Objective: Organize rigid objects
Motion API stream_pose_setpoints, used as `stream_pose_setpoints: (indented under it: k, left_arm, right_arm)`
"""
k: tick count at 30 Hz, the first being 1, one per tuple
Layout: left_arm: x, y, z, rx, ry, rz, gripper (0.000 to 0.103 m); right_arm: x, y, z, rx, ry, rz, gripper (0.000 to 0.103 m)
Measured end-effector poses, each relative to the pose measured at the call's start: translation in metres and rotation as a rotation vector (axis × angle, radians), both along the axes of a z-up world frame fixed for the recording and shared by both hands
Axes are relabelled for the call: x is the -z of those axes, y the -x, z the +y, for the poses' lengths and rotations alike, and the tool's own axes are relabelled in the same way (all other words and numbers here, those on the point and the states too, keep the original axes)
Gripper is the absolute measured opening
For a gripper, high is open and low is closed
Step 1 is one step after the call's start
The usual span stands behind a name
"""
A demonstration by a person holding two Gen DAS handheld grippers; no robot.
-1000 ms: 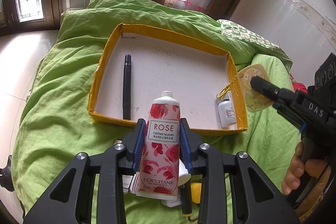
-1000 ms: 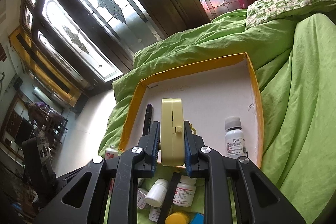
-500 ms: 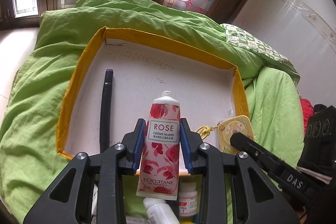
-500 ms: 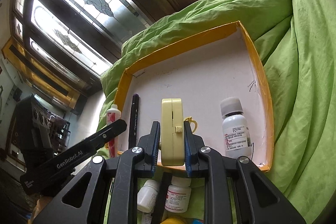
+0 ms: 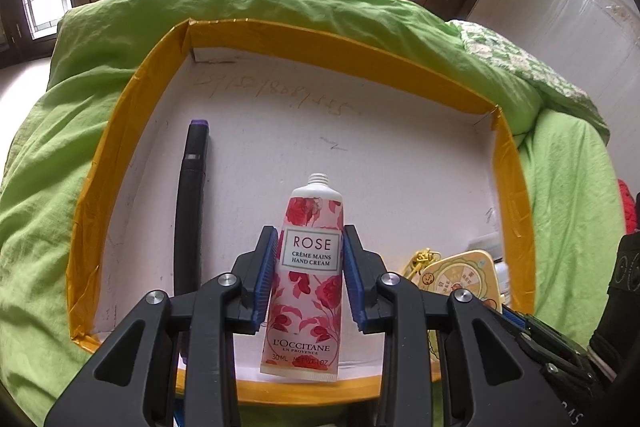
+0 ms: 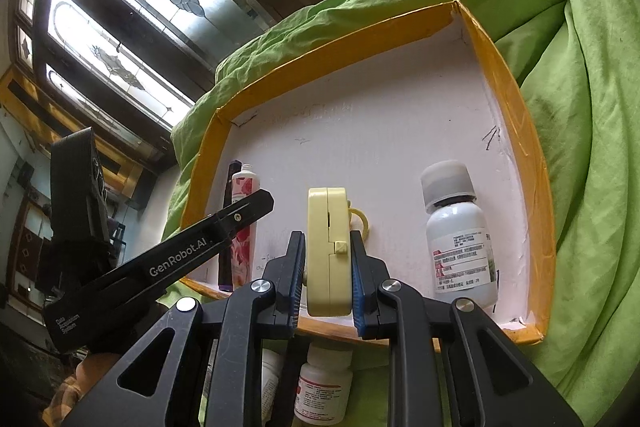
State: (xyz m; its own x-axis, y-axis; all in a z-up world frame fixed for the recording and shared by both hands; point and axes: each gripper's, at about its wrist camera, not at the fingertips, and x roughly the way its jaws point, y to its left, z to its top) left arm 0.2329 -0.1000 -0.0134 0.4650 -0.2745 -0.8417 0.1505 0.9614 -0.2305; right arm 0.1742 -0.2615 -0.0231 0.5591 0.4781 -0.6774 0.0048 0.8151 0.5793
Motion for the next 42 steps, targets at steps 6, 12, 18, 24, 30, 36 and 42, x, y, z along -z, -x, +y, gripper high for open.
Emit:
stream_pose_setpoints:
  k: [6,12,18,24,30,36,42]
  left_arm:
    - [0.008,0.002,-0.003,0.009,-0.032,-0.007,0.029]
    - [0.01,0.011,-0.002,0.029,-0.082,-0.04,0.029]
    - [0.013,0.018,0.001,0.025,-0.094,-0.042,0.029]
    - [0.011,0.015,0.003,0.005,-0.097,-0.025,0.03]
    - [0.003,0.022,0.007,-0.023,-0.101,-0.047,0.057]
    - [-0.02,0.047,0.005,-0.002,-0.145,-0.104,0.057]
    - [-0.04,0.081,0.008,0.01,-0.201,-0.155,0.066]
  right_arm:
    - [0.013,-0.007,0.009,-0.017,-0.025,0.009,0.018]
    - [0.019,-0.007,0.011,-0.012,-0.017,0.014,0.019]
    - [0.021,-0.005,0.013,-0.014,-0.009,0.015,0.018]
    - [0.017,-0.007,0.007,0.019,-0.018,0.003,0.024]
    - [0.008,-0.001,-0.002,0.072,-0.008,-0.025,0.048]
    - [-0.005,0.009,-0.005,0.087,-0.01,-0.044,0.049]
    - [-0.028,0.029,-0.011,0.115,0.014,-0.085,0.075]
